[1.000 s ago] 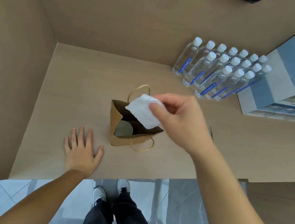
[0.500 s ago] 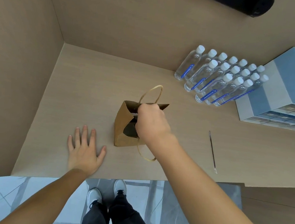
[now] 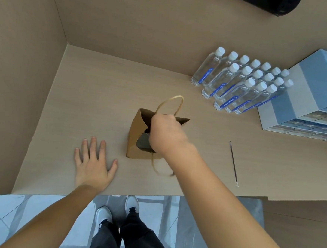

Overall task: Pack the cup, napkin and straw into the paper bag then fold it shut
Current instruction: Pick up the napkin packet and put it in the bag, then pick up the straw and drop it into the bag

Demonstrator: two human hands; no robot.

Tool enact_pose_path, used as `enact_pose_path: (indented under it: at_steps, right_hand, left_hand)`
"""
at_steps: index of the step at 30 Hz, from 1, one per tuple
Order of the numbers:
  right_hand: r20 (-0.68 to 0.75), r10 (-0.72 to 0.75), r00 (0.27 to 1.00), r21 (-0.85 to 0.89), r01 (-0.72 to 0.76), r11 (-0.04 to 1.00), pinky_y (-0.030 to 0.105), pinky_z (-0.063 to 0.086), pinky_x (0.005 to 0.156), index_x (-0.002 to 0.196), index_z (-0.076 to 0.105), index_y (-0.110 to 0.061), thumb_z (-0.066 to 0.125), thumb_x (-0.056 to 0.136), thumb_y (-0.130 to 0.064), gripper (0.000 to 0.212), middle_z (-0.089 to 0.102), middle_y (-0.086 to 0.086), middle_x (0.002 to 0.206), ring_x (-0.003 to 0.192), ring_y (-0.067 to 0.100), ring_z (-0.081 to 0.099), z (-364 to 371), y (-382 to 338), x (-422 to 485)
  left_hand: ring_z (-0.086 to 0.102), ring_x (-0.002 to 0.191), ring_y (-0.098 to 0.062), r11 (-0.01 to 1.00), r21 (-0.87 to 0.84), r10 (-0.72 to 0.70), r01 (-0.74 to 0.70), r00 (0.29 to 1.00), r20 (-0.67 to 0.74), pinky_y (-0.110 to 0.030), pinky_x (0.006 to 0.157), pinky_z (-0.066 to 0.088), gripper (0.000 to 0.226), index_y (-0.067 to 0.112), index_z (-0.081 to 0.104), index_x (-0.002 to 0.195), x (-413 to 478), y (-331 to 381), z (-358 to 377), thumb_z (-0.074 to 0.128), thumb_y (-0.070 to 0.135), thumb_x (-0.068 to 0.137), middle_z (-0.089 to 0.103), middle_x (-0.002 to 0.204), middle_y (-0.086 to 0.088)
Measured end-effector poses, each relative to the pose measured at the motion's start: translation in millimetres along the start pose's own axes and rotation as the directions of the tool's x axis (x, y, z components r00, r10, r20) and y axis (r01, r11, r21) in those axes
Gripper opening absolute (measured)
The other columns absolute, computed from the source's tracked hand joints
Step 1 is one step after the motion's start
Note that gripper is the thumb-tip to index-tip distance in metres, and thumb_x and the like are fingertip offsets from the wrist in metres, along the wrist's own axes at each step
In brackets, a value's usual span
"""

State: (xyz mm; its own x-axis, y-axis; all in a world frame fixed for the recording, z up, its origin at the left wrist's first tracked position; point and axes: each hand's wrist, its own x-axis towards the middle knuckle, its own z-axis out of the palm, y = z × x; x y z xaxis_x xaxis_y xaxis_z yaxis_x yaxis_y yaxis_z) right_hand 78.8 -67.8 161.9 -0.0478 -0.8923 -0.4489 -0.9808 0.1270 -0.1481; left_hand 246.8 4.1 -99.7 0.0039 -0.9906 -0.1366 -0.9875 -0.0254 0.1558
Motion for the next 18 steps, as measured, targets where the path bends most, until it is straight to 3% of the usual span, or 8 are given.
enact_pose_path:
  at_steps: [2,3,5,6,8,12,15,18]
  right_hand:
    - [-0.161,-0.028,0.987,0.085,0.042,0.995,0.023,0.04,0.05,0.073,0.053,-0.013,0.051,0.084,-0.005,0.014,0.048,0.008,0.07,0.055,0.027,0.049,-17.3,15.4,-21.0]
    - [-0.28,-0.025,0.96,0.138,0.066,0.988,0.022,0.04,0.048,0.068,0.057,-0.013,0.051,0.081,-0.008,0.014,0.054,0.009,0.065,0.056,0.03,0.052,-25.9,26.5,-32.8]
    - [-0.472,0.073,0.879,0.316,0.092,0.944,0.026,0.052,0.058,0.074,0.07,-0.015,0.053,0.079,-0.017,0.018,0.07,0.005,0.064,0.066,0.027,0.065,-39.1,52.3,-53.7]
    - [-0.495,0.157,0.854,0.43,0.084,0.899,0.03,0.057,0.067,0.074,0.071,-0.017,0.054,0.08,-0.018,0.018,0.074,0.004,0.066,0.07,0.026,0.069,-41.0,66.8,-58.3]
    - [-0.443,0.305,0.843,0.548,-0.014,0.836,0.04,0.059,0.077,0.074,0.07,-0.014,0.054,0.082,-0.017,0.018,0.076,0.006,0.07,0.077,0.028,0.071,-33.6,97.4,-56.5]
    - [-0.3,0.483,0.823,0.566,-0.255,0.784,0.033,0.056,0.079,0.094,0.074,-0.003,0.054,0.081,-0.013,0.025,0.077,0.016,0.087,0.1,0.031,0.066,10.0,152.2,-42.3]
    - [-0.202,0.543,0.815,0.569,-0.354,0.742,0.024,0.047,0.077,0.117,0.066,0.0,0.055,0.085,-0.014,0.037,0.077,0.012,0.094,0.114,0.029,0.059,46.1,181.8,-33.8]
    - [-0.105,0.557,0.824,0.553,-0.417,0.721,0.026,0.042,0.079,0.127,0.058,0.0,0.052,0.088,-0.016,0.043,0.076,0.013,0.096,0.115,0.03,0.054,69.9,211.3,-24.3]
  left_hand:
    - [0.013,0.151,-0.041,1.0,0.005,-0.008,0.008,1.0,-0.004,-0.057,0.12,0.005,0.078,0.014,0.027,0.152,0.0,0.8,0.1,0.024,0.063,0.091,0.026,0.162,-0.019]
    - [0.013,0.151,-0.042,1.0,0.006,-0.012,0.012,1.0,-0.003,-0.057,0.12,0.005,0.078,0.014,0.027,0.152,0.2,1.4,0.0,0.025,0.062,0.091,0.025,0.162,-0.019]
    - [0.013,0.15,-0.043,1.0,-0.003,-0.013,0.013,1.0,-0.001,-0.055,0.121,0.001,0.078,0.013,0.029,0.151,-0.4,2.4,-0.3,0.027,0.061,0.09,0.025,0.162,-0.02]
    - [0.012,0.15,-0.043,1.0,-0.007,-0.012,0.012,1.0,-0.003,-0.053,0.121,-0.005,0.078,0.012,0.029,0.151,-0.9,2.2,-0.1,0.027,0.061,0.09,0.024,0.162,-0.021]
    - [0.012,0.15,-0.045,1.0,-0.014,-0.021,0.021,1.0,-0.008,-0.048,0.12,-0.013,0.079,0.011,0.028,0.152,-0.9,3.4,0.7,0.025,0.061,0.09,0.024,0.162,-0.022]
    - [0.012,0.149,-0.048,0.989,-0.053,-0.136,0.137,0.99,0.018,-0.06,0.12,0.004,0.081,0.005,0.023,0.152,-9.8,33.3,6.4,0.024,0.058,0.09,0.023,0.16,-0.027]
    - [0.01,0.149,-0.048,0.974,-0.101,-0.2,0.203,0.979,0.035,-0.061,0.119,0.004,0.08,0.005,0.02,0.152,-22.1,64.2,15.3,0.025,0.056,0.091,0.02,0.16,-0.029]
    - [0.007,0.15,-0.045,0.951,-0.134,-0.275,0.279,0.96,0.045,-0.054,0.12,-0.009,0.079,0.006,0.018,0.152,-22.6,84.3,20.2,0.022,0.058,0.092,0.018,0.161,-0.027]
